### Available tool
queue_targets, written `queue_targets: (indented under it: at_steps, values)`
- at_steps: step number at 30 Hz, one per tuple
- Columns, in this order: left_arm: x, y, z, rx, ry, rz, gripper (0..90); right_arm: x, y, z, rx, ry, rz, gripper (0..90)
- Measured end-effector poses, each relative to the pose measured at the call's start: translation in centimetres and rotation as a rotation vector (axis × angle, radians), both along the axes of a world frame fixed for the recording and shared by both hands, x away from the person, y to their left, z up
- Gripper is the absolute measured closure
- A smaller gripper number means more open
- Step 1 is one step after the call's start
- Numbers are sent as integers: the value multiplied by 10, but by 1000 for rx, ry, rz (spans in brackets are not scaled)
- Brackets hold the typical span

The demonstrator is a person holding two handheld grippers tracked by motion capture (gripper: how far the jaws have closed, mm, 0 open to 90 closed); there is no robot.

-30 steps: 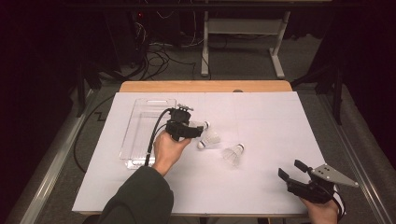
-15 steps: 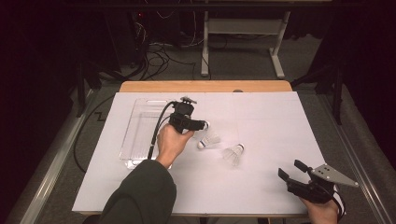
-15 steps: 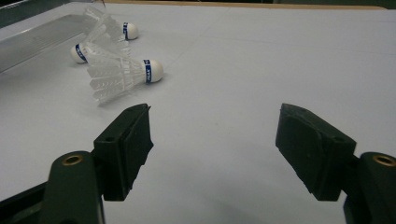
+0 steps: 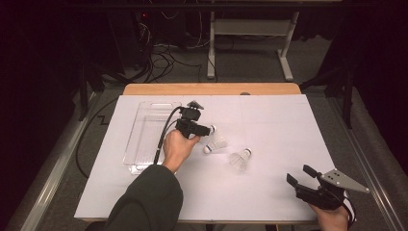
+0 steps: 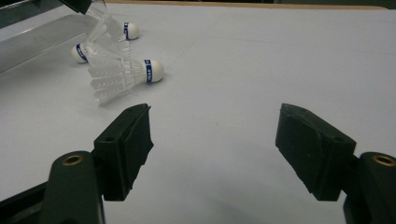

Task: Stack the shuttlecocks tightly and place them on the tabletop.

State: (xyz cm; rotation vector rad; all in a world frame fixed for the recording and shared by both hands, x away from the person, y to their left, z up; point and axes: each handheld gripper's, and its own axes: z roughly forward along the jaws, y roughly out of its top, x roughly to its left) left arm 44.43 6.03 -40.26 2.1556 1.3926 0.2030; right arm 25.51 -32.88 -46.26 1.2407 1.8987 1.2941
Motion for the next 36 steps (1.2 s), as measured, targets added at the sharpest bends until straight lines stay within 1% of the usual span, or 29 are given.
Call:
queue_targets:
  at_steps: [6, 10, 12, 17, 22, 25, 30, 33, 36]
  values:
    - [3, -1, -4, 4, 12, 6, 487, 0, 0, 0, 1, 1, 0, 274]
    - [6, 0, -8, 2, 40, 1, 504, 0, 0, 0, 0, 1, -1, 274]
    - [7, 0, -9, -6, 47, -2, 515, 0, 0, 0, 0, 0, -1, 274]
    - [9, -1, -11, -21, 52, -10, 559, 0, 0, 0, 2, 0, -2, 274]
    - [10, -1, -11, -31, 51, -8, 628, 0, 0, 0, 3, 1, -1, 274]
    - [10, -1, -11, -29, 56, -15, 652, 0, 0, 0, 3, 1, -2, 274]
    - [10, -1, -11, -19, 51, -23, 698, 0, 0, 0, 5, 1, 0, 274]
    - [11, 0, -11, -27, 52, -30, 726, 0, 0, 0, 5, 1, 0, 274]
    - [11, 0, -11, -21, 53, -32, 757, 0, 0, 0, 12, 0, 2, 271]
